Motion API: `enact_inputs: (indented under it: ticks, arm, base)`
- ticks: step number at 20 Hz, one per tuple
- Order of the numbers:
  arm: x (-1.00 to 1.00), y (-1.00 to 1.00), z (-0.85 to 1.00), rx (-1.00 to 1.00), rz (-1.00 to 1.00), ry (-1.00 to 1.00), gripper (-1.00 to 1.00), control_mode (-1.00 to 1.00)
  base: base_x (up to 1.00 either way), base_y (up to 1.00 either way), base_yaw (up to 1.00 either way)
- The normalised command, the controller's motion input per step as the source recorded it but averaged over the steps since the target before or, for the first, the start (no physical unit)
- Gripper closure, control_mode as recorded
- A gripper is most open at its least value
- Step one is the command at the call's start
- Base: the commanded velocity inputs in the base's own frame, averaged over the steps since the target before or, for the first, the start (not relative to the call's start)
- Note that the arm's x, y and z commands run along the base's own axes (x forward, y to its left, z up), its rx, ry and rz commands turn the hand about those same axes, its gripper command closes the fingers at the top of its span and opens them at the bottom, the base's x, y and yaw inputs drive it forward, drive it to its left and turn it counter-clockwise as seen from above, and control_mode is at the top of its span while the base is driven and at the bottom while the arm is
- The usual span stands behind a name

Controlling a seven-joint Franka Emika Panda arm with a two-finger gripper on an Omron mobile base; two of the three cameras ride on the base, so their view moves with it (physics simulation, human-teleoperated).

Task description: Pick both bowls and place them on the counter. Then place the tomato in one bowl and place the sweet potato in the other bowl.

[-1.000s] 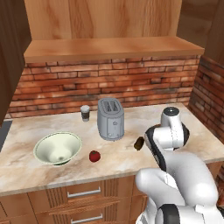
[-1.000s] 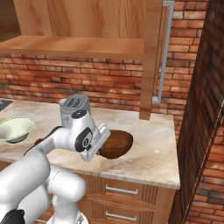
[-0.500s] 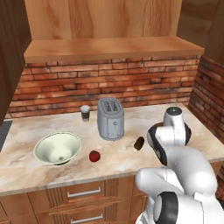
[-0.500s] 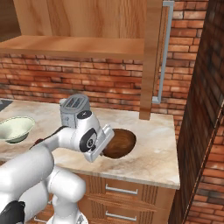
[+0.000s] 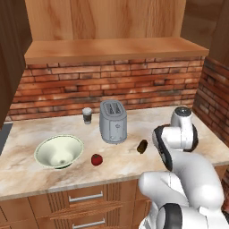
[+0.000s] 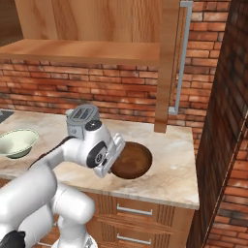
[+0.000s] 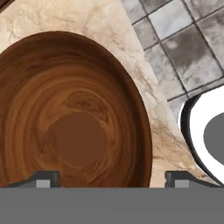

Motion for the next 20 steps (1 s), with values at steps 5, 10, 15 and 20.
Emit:
enact_inputs:
  ticks: [5, 10, 15, 20]
  arm:
    - [-0.23, 0.20, 0.35, -0.02, 0.30, -0.19, -1.00, -1.00]
    - [-0.19, 0.33, 0.27, -0.06, 0.34, -0.21, -1.00, -1.00]
    - [-0.02, 0.36, 0.22, -0.03, 0.28, -0.26, -1.00, -1.00]
    - [0.01, 0.34, 0.24, -0.01, 0.26, -0.19, -1.00, -1.00]
  base:
    - [0.00, 0.00, 0.00]
    - [0.00, 0.00, 0.00]
    - [0.00, 0.00, 0.00]
    - [0.00, 0.00, 0.00]
